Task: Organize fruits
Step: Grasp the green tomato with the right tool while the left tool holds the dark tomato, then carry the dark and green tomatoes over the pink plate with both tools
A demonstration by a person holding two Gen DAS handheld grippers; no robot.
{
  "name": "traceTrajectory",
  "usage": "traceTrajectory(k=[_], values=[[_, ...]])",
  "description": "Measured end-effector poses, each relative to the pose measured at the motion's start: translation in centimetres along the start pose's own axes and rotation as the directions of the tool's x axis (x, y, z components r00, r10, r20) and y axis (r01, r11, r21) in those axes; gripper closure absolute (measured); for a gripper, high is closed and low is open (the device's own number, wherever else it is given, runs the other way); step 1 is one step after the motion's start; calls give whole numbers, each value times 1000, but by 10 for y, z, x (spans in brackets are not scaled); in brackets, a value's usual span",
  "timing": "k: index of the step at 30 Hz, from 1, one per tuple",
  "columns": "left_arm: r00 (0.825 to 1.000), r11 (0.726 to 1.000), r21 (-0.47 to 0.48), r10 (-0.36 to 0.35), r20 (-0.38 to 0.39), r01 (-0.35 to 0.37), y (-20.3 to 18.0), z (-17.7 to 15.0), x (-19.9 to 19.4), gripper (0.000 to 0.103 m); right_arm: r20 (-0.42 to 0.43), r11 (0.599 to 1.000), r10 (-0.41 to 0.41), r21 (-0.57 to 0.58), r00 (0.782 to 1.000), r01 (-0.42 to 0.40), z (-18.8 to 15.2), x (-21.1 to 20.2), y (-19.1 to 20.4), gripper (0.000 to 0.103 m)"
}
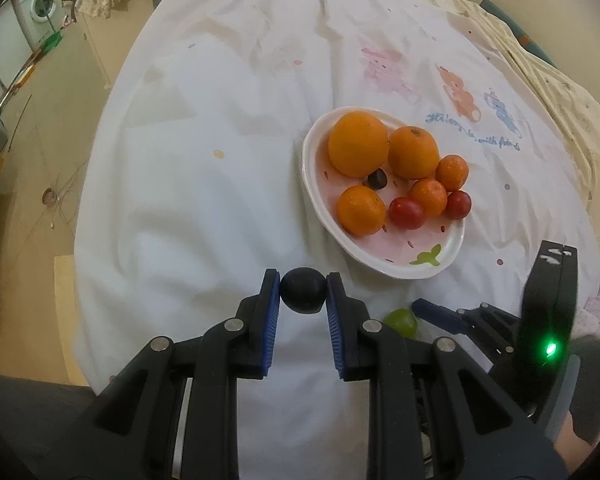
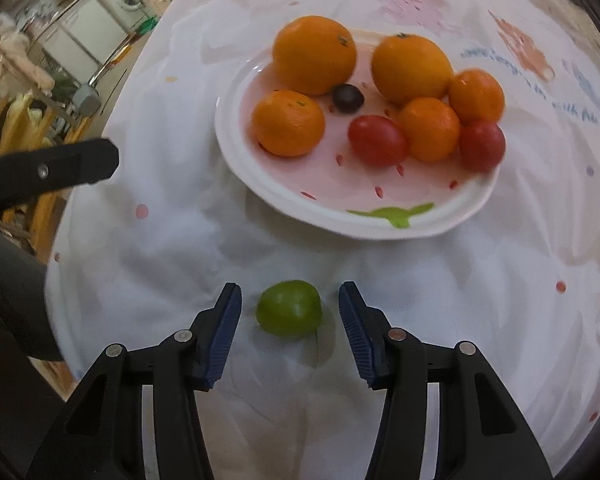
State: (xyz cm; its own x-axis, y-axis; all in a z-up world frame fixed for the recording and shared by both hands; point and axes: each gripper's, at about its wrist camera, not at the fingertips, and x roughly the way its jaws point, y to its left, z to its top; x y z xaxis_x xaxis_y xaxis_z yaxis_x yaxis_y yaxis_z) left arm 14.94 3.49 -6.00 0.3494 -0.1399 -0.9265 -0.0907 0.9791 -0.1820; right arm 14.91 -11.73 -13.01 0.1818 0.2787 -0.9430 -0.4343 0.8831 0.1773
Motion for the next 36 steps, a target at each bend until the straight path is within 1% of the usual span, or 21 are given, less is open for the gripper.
traceTrajectory(k=[1,2,3,4,5,6,11,16,20,23,26,33,36], values=[[1000,1000,2,3,1,-3,0,0,0,84,2,1000,-21,-23,1000,21,0,1,1,54],[1000,1000,3,5,1,-5,-1,0,0,84,4,998,-43,-45,999,43,-1,3,3,59],[1000,1000,3,6,1,-6,-1,0,1,84,5,997,-59,-57,998,59,-3,4,3,62],[1000,1000,3,8,-1,-8,-1,0,1,84,8,996,-65,-63,998,65,-3,4,3,62],[1000,1000,4,11,-2,-11,-1,0,2,84,12,996,-62,-65,998,63,-3,3,3,67],[1000,1000,5,13,-3,-13,-1,-1,2,84,13,996,-54,-68,998,55,-4,2,3,70],[999,999,5,32,0,-32,0,-1,5,83,22,998,-36,-51,999,38,-7,-6,-1,71],[999,999,-7,53,1,-53,6,-1,7,83,47,1000,16,-1,999,-16,-11,-20,-7,70],[997,997,-10,71,4,-71,9,-1,9,83,86,997,59,45,995,-63,-14,-41,-16,70],[996,996,-13,84,13,-84,10,-1,9,83,129,990,97,86,987,-108,-16,-58,-26,71],[996,997,-21,79,34,-78,11,-2,5,83,172,977,139,136,975,-163,-10,-74,-30,71],[989,996,40,70,130,-76,-5,0,-18,83,270,956,173,187,947,-227,2,-116,-52,71],[991,998,42,36,127,-41,-8,4,-23,83,296,950,182,194,938,-245,9,-127,-62,71]])
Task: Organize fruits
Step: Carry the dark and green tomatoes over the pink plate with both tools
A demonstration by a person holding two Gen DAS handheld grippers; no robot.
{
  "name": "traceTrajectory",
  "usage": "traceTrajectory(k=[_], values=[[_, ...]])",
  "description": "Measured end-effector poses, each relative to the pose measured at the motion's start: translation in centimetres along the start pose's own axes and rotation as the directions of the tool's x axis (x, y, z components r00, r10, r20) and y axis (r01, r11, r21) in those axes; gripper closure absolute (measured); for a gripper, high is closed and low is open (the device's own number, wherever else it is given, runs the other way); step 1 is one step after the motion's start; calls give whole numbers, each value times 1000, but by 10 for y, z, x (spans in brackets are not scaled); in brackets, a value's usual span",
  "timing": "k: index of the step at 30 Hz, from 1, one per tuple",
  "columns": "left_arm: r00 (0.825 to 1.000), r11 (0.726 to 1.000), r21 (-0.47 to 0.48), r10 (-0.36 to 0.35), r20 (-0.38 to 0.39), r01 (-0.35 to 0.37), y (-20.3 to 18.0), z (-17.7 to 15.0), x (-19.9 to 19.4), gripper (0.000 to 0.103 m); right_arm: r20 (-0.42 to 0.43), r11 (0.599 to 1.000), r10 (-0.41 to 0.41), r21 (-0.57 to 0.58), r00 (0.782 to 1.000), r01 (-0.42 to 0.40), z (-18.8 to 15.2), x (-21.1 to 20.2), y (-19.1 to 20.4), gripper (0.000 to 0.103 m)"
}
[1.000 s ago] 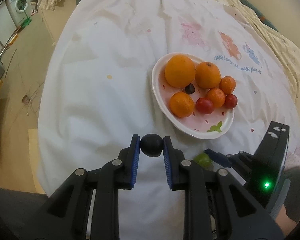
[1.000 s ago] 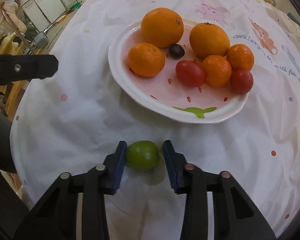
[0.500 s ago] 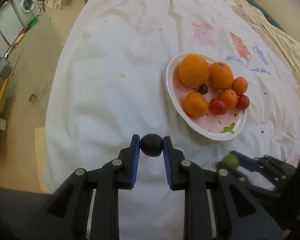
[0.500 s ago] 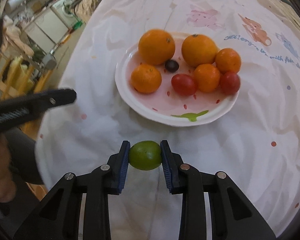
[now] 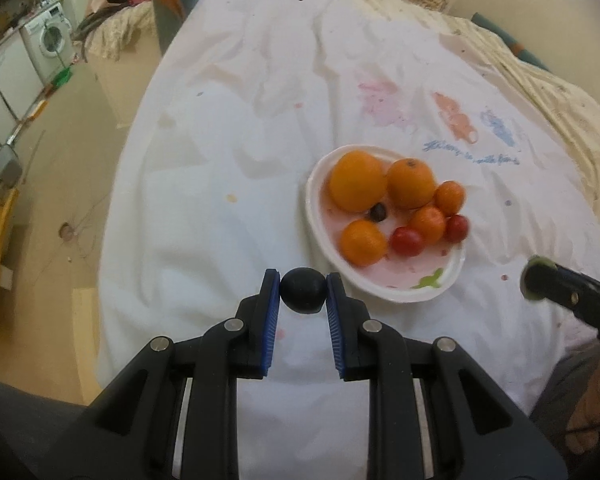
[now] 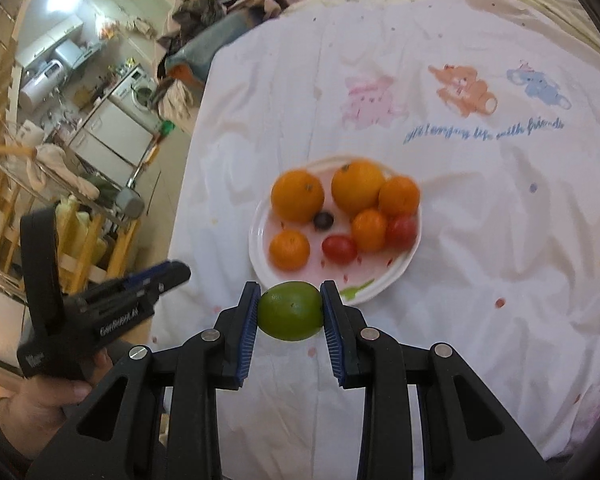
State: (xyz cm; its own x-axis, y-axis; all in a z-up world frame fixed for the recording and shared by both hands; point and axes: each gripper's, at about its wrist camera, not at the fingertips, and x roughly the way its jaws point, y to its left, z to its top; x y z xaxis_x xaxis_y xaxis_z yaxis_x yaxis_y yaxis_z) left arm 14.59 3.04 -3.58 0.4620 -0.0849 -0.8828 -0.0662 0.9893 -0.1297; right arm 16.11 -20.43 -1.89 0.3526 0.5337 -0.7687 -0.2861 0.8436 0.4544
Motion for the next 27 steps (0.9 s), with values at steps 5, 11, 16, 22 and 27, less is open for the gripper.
traceTrajectory(k=[5,11,16,22,27], values=[[999,999,13,-32,0,32,-10,15,-2,83,30,999,18,27,999,-19,17,-11,-15,71],[999,998,56,-42,-5,42,-23,34,6,83,35,998,18,67,999,-20,29,-5,-35,71],[998,993,98,-61,-21,62,-41,48,23,83,18,995,18,97,1000,-20,37,11,-49,71],[995,989,127,-68,-70,77,-57,59,57,83,-15,992,28,123,999,-26,42,33,-59,71],[993,990,101,-96,-74,103,-57,62,73,83,-57,990,45,139,997,-37,38,51,-63,71]])
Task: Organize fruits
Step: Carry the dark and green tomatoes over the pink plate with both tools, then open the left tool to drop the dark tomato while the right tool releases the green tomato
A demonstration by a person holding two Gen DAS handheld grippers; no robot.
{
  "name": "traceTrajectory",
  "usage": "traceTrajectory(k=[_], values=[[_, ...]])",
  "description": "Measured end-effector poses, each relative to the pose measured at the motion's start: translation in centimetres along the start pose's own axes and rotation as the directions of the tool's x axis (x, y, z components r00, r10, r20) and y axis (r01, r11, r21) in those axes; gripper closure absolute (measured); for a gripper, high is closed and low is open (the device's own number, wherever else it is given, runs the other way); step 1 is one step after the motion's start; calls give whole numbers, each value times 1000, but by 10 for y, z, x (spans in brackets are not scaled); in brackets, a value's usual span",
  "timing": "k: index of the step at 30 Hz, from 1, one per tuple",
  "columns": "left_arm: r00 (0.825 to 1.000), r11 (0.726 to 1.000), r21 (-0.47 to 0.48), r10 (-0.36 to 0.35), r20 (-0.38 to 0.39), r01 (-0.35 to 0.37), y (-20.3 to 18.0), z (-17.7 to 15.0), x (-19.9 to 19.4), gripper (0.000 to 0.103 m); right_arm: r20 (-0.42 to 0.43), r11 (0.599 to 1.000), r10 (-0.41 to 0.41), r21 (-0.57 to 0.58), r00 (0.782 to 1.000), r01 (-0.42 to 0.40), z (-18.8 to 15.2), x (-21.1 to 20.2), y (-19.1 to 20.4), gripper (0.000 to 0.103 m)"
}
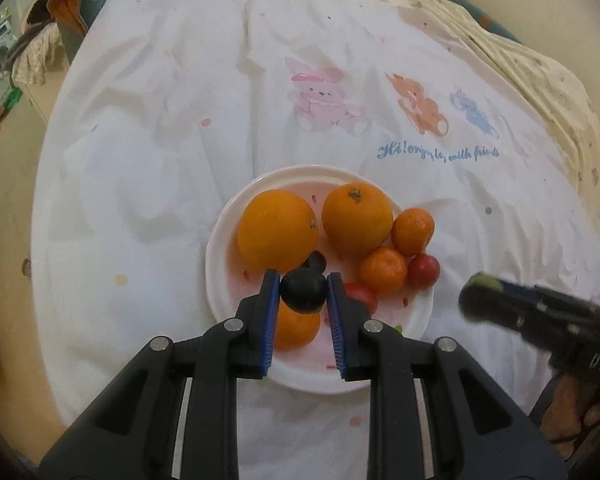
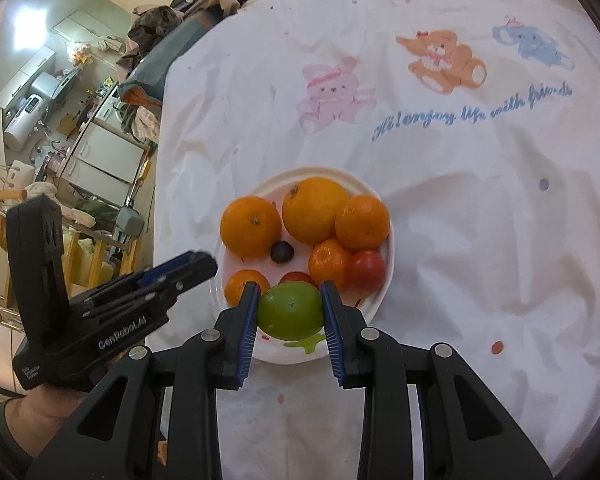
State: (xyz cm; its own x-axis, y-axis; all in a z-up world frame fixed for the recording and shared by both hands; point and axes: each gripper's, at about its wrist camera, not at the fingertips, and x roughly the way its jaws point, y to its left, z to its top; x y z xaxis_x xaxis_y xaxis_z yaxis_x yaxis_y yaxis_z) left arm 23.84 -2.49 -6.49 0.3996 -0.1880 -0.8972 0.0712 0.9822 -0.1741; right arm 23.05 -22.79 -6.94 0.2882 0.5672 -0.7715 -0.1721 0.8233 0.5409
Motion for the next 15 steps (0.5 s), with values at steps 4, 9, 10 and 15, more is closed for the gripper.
traceTrajectory(k=[4,9,10,15], values=[[999,1000,-11,-22,-38,22,0,2,15,83,5,1000,3,8,1000,-3,-2,0,-3,71],[998,1000,2,-16,-55,16,-3,3,26,83,15,1000,1,7,1000,-1,2,-1,-4,70],[998,1000,2,-21,-58,22,-4,3,27,83,13,1000,-1,10,1000,1,2,0,-5,70],[998,999,-4,-39,-53,39,-3,4,27,80,0,1000,-18,22,1000,18,1,4,-8,70]])
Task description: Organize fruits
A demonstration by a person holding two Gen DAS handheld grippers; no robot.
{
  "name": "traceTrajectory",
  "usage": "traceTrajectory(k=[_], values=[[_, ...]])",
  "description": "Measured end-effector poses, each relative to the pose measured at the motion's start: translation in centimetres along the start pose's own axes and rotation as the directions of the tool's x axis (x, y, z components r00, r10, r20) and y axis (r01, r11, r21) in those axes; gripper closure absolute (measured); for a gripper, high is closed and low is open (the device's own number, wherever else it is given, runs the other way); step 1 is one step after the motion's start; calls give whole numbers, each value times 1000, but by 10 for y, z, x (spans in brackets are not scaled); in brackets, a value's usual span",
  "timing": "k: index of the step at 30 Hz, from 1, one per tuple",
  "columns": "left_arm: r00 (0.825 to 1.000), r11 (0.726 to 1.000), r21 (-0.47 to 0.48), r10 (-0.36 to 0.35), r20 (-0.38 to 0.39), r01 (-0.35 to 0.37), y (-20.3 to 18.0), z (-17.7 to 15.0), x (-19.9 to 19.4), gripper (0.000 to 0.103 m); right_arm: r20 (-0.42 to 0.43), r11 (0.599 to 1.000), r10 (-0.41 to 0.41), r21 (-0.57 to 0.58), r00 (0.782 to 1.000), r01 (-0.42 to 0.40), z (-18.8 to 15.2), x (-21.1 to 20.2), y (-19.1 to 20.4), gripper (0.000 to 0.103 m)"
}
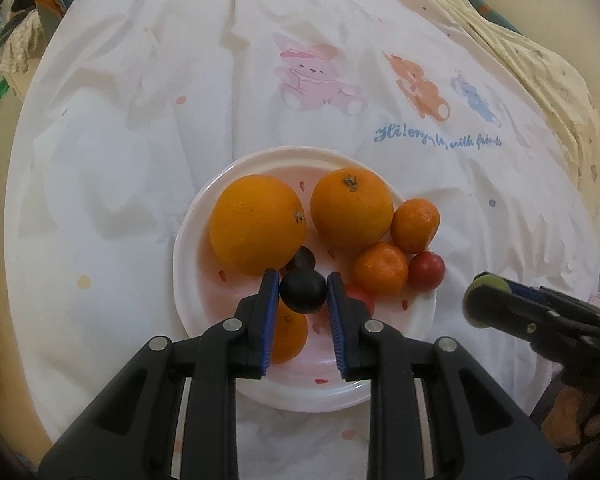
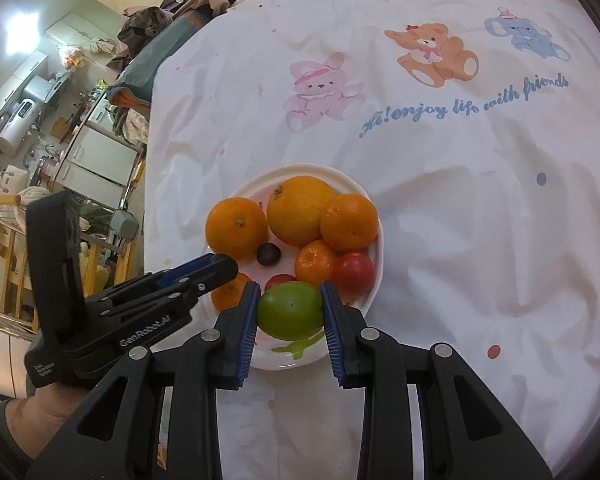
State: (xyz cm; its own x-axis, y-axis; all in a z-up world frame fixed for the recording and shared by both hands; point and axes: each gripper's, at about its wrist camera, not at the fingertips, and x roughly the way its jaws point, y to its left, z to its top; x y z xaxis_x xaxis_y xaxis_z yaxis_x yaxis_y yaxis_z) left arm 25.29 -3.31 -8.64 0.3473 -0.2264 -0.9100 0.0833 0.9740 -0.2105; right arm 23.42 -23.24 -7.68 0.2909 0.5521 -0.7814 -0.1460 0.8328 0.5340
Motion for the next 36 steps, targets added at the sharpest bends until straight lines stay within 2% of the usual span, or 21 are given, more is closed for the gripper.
traceTrajectory(k=[2,4,8,13,16,25,28,32,36], values=[[1000,1000,0,15,22,-15,0,0,-4,62,-3,1000,-2,-3,1000,2,-1,1,1,70],[999,1000,-1,18,38,-18,1,0,-8,51,-5,1000,-4,-11,1000,4,-1,3,3,70],[999,999,-37,18,45,-17,11,0,-16,40,-12,1000,-6,-13,1000,6,-1,7,5,71],[994,986,-162,64,94,-48,36,2,-36,23,-61,1000,5,6,998,-4,-6,24,4,71],[990,978,-196,95,109,-73,45,3,-41,23,-108,1000,10,9,994,-9,-10,43,8,71],[990,975,-203,107,88,-87,48,4,-40,23,-169,1000,-8,-28,986,3,-18,73,21,70],[991,976,-202,106,85,-87,47,3,-40,23,-160,1000,-12,-27,987,8,-18,71,20,66],[990,980,-182,101,99,-82,45,1,-44,23,-130,1000,-1,-4,991,1,-16,61,17,46],[984,983,-157,113,138,-91,43,-2,-59,23,-76,1000,4,28,997,-2,-12,41,12,45]])
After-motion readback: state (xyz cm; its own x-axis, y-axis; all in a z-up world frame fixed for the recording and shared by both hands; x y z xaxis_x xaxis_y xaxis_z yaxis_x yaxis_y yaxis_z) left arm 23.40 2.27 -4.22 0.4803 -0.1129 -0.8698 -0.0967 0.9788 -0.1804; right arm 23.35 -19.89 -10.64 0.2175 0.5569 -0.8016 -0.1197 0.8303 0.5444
